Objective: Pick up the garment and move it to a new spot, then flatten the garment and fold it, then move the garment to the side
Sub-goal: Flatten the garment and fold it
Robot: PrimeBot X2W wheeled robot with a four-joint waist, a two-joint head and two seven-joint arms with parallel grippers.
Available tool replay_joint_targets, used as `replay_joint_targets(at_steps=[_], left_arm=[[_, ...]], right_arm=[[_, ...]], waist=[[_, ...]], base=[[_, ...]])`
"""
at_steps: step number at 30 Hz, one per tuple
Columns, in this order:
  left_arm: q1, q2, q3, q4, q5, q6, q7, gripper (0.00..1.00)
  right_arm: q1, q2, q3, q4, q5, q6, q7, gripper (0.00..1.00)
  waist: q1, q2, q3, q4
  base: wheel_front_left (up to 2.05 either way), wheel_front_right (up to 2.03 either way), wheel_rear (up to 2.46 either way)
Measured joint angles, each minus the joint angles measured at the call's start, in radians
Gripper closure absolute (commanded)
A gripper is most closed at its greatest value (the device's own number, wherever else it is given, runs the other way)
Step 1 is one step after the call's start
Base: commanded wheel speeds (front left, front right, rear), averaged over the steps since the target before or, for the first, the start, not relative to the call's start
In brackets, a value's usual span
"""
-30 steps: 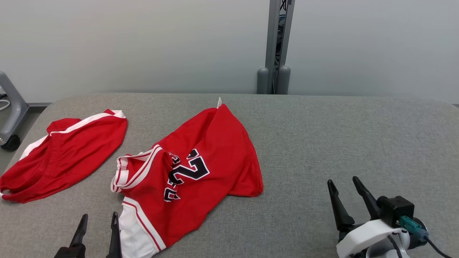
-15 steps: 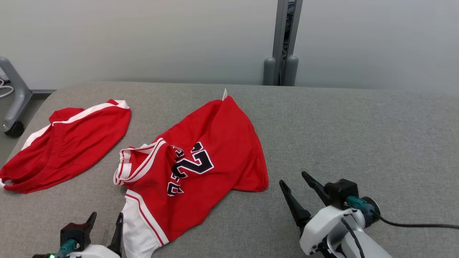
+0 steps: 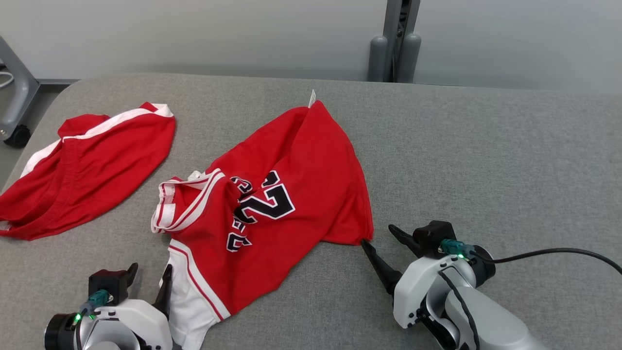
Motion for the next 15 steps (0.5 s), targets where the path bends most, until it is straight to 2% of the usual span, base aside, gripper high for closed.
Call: replay_joint_targets(at_steps=[9, 15], left_arm=[[-0.016, 0.006, -0.093, 0.051, -0.085, -0.005, 0.008, 0.0], [-0.052, 0.011, -0.198, 0.072, -0.209, -0.006, 0.035, 0.0]], right_arm=[[-0.05, 0.0, 0.088, 0.06, 0.094, 0.0, -0.017, 0.0], [-0.079, 0.0, 0.147, 0.084, 0.138, 0.0, -0.018, 0.0]], waist=[[0.0, 0.0, 0.019, 0.018], [0.0, 0.0, 0.028, 0.026]], base=[[0.0, 0.0, 0.0], [0.0, 0.0, 0.0]])
